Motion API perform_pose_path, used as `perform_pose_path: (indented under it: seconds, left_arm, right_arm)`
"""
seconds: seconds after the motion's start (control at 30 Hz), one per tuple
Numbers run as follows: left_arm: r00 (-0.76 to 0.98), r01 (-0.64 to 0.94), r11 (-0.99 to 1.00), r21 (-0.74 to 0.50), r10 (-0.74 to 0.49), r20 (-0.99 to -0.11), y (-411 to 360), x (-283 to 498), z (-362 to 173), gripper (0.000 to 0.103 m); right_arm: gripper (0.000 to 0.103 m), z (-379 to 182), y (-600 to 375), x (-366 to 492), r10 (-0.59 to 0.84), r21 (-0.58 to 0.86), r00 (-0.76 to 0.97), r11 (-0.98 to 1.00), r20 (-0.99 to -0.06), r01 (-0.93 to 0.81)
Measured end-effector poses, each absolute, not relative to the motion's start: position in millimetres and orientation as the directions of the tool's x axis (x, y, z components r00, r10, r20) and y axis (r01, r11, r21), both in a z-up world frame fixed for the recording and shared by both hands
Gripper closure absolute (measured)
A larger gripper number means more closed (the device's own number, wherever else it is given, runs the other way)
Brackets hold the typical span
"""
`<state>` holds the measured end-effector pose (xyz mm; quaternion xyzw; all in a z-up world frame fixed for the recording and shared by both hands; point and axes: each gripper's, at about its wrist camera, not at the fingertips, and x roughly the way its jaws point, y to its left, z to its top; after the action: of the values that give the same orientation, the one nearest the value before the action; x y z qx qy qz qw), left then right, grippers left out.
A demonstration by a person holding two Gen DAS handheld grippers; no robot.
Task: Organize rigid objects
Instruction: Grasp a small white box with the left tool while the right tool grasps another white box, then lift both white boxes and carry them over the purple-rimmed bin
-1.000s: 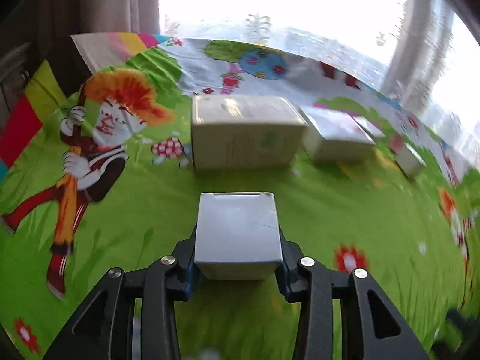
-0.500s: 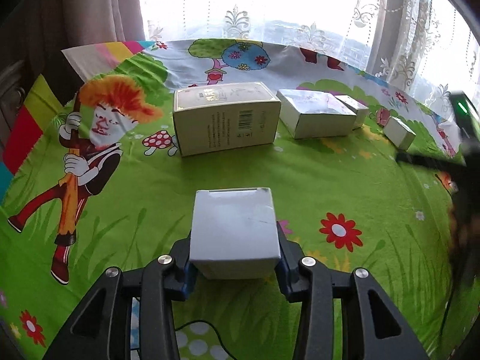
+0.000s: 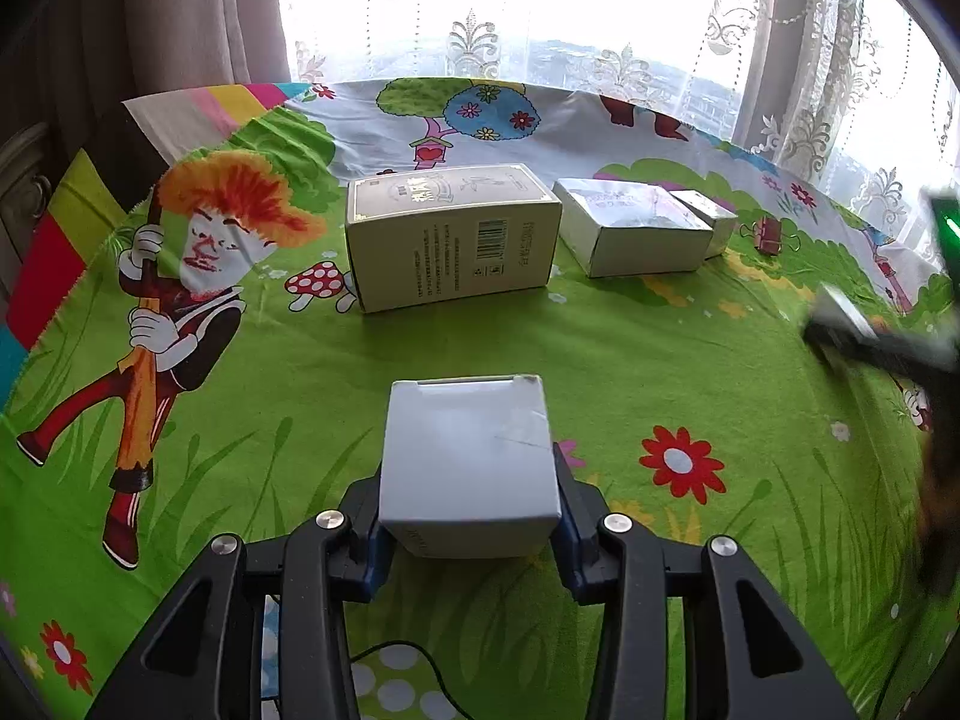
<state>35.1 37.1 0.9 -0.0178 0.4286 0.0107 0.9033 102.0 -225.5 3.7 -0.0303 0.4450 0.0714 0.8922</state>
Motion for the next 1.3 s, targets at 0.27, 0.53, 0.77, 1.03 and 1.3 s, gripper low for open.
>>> perform_pose_path:
  seconds: [0.27, 0.53, 0.77, 1.03, 1.3]
  left_arm:
    - [0.631, -0.034, 0.999, -0.023, 0.004, -0.775, 37, 35, 1, 0.060]
    - [0.633, -0.035, 0.999, -0.032, -0.003, -0.775, 37, 35, 2, 0.060]
    - [0.637, -0.037, 0.998, -0.046, -0.012, -0.771, 41, 35, 1, 0.061]
    - [0.634, -0.025, 0.999, -0.033, -0.010, -0.773, 23, 5, 3, 0.061]
    - [0.640, 0.206, 0.976, -0.070, -0.189, -0.745, -60, -71, 19, 0.061]
  right_arm:
    - [0.058, 7, -242, -49, 0.109, -0.051, 0.601, 0.969, -0.791, -0.243]
    - [0.058, 6, -279, -93, 0.077, -0.009, 0.637, 0.991, -0.767, -0.131]
    - [0.058, 6, -276, -92, 0.080, 0.001, 0.645, 0.992, -0.760, -0.122]
    - [0.058, 5, -285, -90, 0.089, 0.008, 0.650, 0.992, -0.755, -0.125]
    - [0.058, 17, -307, -108, 0.069, 0.078, 0.739, 0.997, -0.670, -0.022]
